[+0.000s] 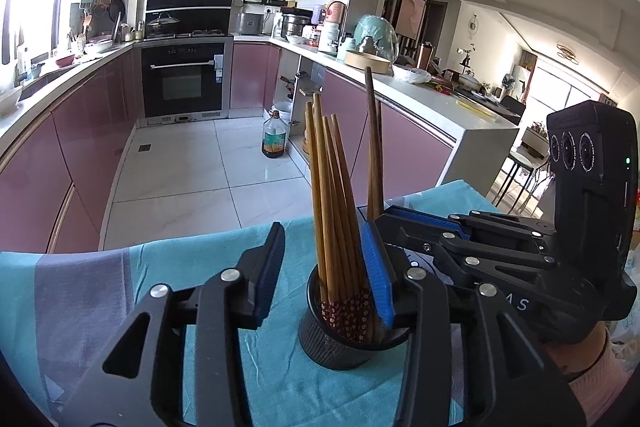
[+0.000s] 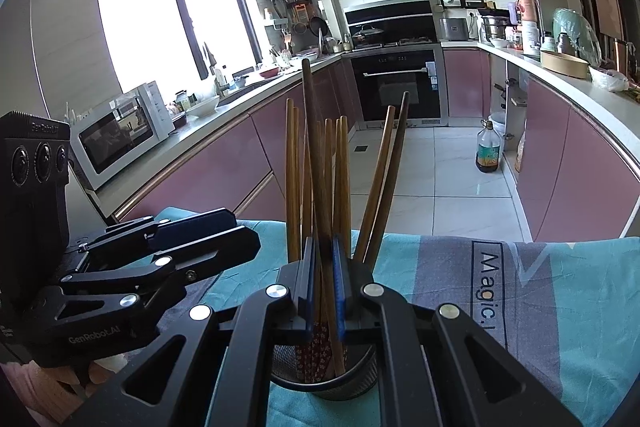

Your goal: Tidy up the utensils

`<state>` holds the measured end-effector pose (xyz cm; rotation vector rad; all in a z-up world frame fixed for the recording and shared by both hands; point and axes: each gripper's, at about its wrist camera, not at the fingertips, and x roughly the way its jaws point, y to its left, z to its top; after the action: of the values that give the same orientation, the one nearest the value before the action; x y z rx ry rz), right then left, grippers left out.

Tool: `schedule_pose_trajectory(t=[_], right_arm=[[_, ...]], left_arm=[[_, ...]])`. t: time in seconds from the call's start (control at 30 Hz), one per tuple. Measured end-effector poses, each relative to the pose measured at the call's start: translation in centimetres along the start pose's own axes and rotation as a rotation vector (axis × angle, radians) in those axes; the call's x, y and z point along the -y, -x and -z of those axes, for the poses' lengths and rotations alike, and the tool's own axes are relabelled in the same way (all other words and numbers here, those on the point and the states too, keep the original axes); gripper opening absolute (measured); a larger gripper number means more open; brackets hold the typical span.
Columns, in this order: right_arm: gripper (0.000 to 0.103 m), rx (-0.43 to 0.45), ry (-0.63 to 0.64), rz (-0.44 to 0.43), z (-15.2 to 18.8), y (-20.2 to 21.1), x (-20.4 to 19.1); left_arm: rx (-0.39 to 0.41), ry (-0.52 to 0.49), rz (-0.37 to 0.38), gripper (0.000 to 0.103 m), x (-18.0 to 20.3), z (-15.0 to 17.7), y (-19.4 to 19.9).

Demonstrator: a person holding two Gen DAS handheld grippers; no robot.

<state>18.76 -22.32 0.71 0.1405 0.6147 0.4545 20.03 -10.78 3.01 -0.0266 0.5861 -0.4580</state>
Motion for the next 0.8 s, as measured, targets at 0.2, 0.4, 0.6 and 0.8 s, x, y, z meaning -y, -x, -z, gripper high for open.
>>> schedule_pose_trajectory(t=[0.2, 0.4, 0.6, 0.8], right_arm=[[0.019, 0.014, 0.002, 0.009, 0.7, 1.0, -0.3], [0.027, 0.033, 0.019, 0.022, 1.1, 2.0, -1.0], [0.037, 0.051, 0.037, 0.042, 1.9, 3.0, -1.6], [0.056, 0.095, 0.073, 0.097, 3.0, 4.3, -2.6]], left_arm=[[0.028, 0.0, -0.024, 0.058, -0.3, 0.8, 1.2], [0.044, 0.006, -0.042, 0.075, -0.5, 2.1, 2.3], [0.063, 0.028, -0.082, 0.089, -1.2, 3.5, 3.6], [0.103, 0.02, -0.126, 0.097, -1.5, 5.3, 5.6]])
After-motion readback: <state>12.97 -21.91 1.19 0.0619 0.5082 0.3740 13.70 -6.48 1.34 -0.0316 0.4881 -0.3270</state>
